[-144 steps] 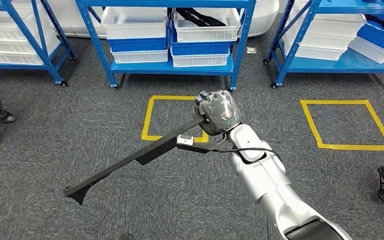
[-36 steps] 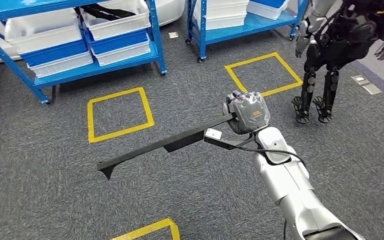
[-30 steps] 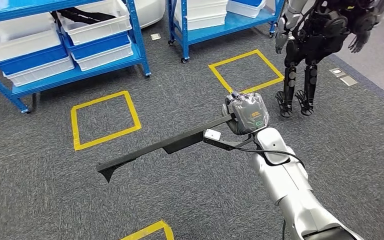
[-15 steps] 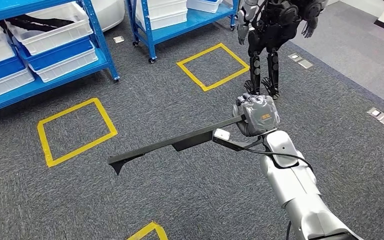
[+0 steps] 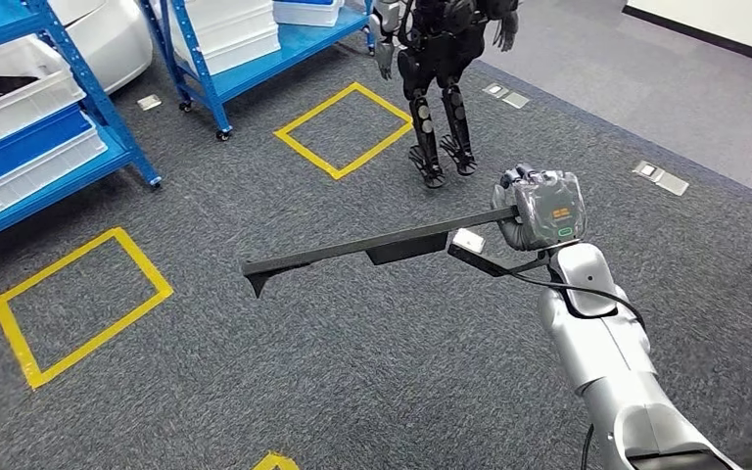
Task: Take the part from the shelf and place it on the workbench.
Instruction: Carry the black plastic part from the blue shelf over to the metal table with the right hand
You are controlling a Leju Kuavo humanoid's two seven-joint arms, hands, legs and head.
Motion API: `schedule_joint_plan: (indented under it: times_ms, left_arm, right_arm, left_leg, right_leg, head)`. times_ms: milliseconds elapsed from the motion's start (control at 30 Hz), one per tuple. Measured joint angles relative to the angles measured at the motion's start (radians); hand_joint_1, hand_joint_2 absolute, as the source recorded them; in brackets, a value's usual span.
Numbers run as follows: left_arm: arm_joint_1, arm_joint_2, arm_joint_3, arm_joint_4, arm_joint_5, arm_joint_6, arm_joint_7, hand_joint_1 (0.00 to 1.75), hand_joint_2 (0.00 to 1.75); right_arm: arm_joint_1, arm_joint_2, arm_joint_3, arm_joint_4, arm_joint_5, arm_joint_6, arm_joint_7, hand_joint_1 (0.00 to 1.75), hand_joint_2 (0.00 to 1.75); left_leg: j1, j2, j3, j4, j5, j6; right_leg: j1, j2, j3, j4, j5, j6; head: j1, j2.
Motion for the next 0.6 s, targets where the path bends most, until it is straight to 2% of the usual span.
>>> schedule_joint_plan:
  times_ms: [33, 67, 100, 133, 167, 200, 233, 300, 367, 400, 433, 467, 500, 533, 567, 600]
  left_arm:
    - [0.0, 0.0, 0.0, 0.0, 0.0, 0.0, 0.0, 0.0, 1.75]
    - [0.0, 0.001, 0.001, 0.0, 0.0, 0.0, 0.0, 0.0, 1.75]
    - [0.0, 0.001, 0.001, 0.0, 0.0, 0.0, 0.0, 0.0, 1.75]
    - [0.0, 0.001, 0.001, 0.0, 0.0, 0.0, 0.0, 0.0, 1.75]
    - [-0.002, 0.001, 0.001, 0.0, 0.001, 0.0, 0.0, 0.0, 1.75]
    - [-0.002, 0.0, 0.001, 0.0, 0.001, 0.0, -0.001, 0.0, 1.75]
    - [-0.003, -0.001, 0.001, 0.0, 0.002, 0.0, -0.001, 0.0, 1.75]
    - [-0.003, -0.002, 0.001, 0.0, 0.002, 0.0, -0.002, 0.0, 1.75]
    - [-0.001, -0.002, 0.001, 0.0, 0.002, 0.0, -0.003, 0.0, 1.75]
    - [-0.001, -0.002, 0.001, 0.0, 0.002, 0.0, -0.003, 0.0, 1.75]
    - [-0.001, -0.002, 0.001, 0.0, 0.001, 0.0, -0.003, 0.0, 1.75]
    - [-0.002, -0.002, 0.001, 0.0, 0.001, -0.001, -0.003, 0.0, 1.75]
    - [-0.002, -0.002, 0.001, 0.0, 0.001, -0.001, -0.003, 0.0, 1.75]
    - [-0.002, -0.002, 0.001, 0.0, 0.001, -0.001, -0.003, 0.0, 1.75]
    - [-0.002, -0.002, 0.001, 0.0, 0.0, -0.001, -0.004, 0.0, 1.75]
    - [-0.003, -0.003, 0.001, 0.0, 0.0, -0.001, -0.005, 0.0, 1.75]
  right_arm:
    - [-0.001, -0.002, -0.002, -0.002, 0.0, 0.0, 0.0, 1.75, 0.0]
    - [-0.002, -0.003, -0.004, -0.004, 0.0, 0.0, -0.001, 1.75, 0.0]
    - [-0.003, -0.005, -0.006, -0.006, 0.0, 0.0, -0.001, 1.75, 0.0]
    - [-0.003, -0.008, -0.007, -0.007, 0.0, 0.0, -0.001, 1.75, 0.0]
    - [-0.003, -0.012, -0.009, -0.008, -0.001, 0.0, -0.001, 1.75, 0.0]
    - [-0.003, -0.017, -0.011, -0.009, -0.001, 0.0, -0.001, 1.75, 0.0]
    - [-0.005, -0.021, -0.012, -0.01, -0.001, 0.0, -0.001, 1.75, 0.0]
    - [-0.007, -0.024, -0.014, -0.011, -0.002, 0.0, -0.001, 1.75, 0.0]
    - [-0.004, -0.025, -0.014, -0.011, -0.003, 0.0, -0.001, 1.75, 0.0]
    - [-0.001, -0.026, -0.014, -0.011, -0.003, 0.0, -0.001, 1.75, 0.0]
    - [0.0, -0.026, -0.014, -0.011, -0.004, 0.0, -0.001, 1.75, 0.0]
    - [0.0, -0.027, -0.014, -0.012, -0.004, 0.0, -0.001, 1.75, 0.0]
    - [-0.001, -0.027, -0.014, -0.013, -0.004, 0.0, -0.001, 1.75, 0.0]
    - [-0.003, -0.028, -0.014, -0.014, -0.004, 0.0, -0.001, 1.75, 0.0]
    - [-0.003, -0.028, -0.016, -0.016, -0.007, -0.001, -0.001, 1.75, 0.0]
    - [-0.003, -0.031, -0.019, -0.017, -0.012, -0.002, -0.001, 1.75, 0.0]
  left_leg:
    - [0.001, -0.021, 0.025, -0.055, 0.021, 0.003]
    - [0.001, -0.037, 0.039, -0.086, 0.029, 0.007]
    - [-0.001, -0.041, 0.043, -0.098, 0.028, 0.01]
    - [-0.004, -0.029, 0.043, -0.102, 0.031, 0.014]
    - [-0.004, -0.015, 0.044, -0.108, 0.037, 0.02]
    - [-0.005, -0.002, 0.047, -0.116, 0.044, 0.028]
    - [-0.005, 0.013, 0.048, -0.124, 0.051, 0.035]
    - [-0.009, 0.041, 0.048, -0.132, 0.057, 0.043]
    - [-0.014, 0.071, 0.045, -0.131, 0.058, 0.044]
    - [-0.015, 0.086, 0.044, -0.131, 0.057, 0.044]
    - [-0.015, 0.1, 0.044, -0.13, 0.057, 0.043]
    - [-0.016, 0.113, 0.045, -0.13, 0.056, 0.041]
    - [-0.017, 0.126, 0.046, -0.128, 0.053, 0.038]
    - [-0.02, 0.137, 0.046, -0.127, 0.051, 0.034]
    - [-0.024, 0.148, 0.047, -0.125, 0.048, 0.029]
    - [-0.026, 0.158, 0.048, -0.124, 0.046, 0.025]
  right_leg:
    - [0.001, 0.014, -0.003, 0.002, 0.002, 0.003]
    - [0.001, 0.026, -0.008, 0.003, 0.005, 0.009]
    - [0.0, 0.038, -0.013, 0.001, 0.009, 0.016]
    - [-0.002, 0.052, -0.019, -0.003, 0.015, 0.025]
    - [-0.002, 0.053, -0.024, -0.004, 0.018, 0.032]
    - [0.0, 0.034, -0.033, 0.005, 0.014, 0.035]
    - [0.003, 0.004, -0.05, 0.033, -0.001, 0.035]
    - [0.006, -0.06, -0.106, 0.15, -0.058, 0.029]
    - [0.004, -0.076, -0.154, 0.267, -0.103, 0.032]
    - [0.003, -0.078, -0.154, 0.28, -0.106, 0.037]
    - [0.002, -0.083, -0.132, 0.25, -0.094, 0.045]
    - [0.001, -0.097, -0.091, 0.182, -0.072, 0.053]
    - [0.003, -0.123, -0.046, 0.106, -0.054, 0.055]
    - [0.008, -0.144, -0.01, 0.044, -0.038, 0.053]
    - [0.012, -0.159, 0.011, 0.005, -0.029, 0.046]
    - [0.018, -0.161, 0.017, -0.008, -0.028, 0.037]
  head:
    - [0.001, 0.0]
    - [0.001, 0.0]
    - [0.002, 0.0]
    - [0.002, 0.0]
    - [0.002, 0.0]
    - [0.003, 0.0]
    - [0.007, 0.0]
    - [0.013, 0.0]
    - [0.016, 0.0]
    - [0.016, 0.0]
    - [0.017, 0.0]
    - [0.017, 0.0]
    - [0.018, 0.0]
    - [0.017, 0.0]
    - [0.016, 0.0]
    - [0.015, 0.0]
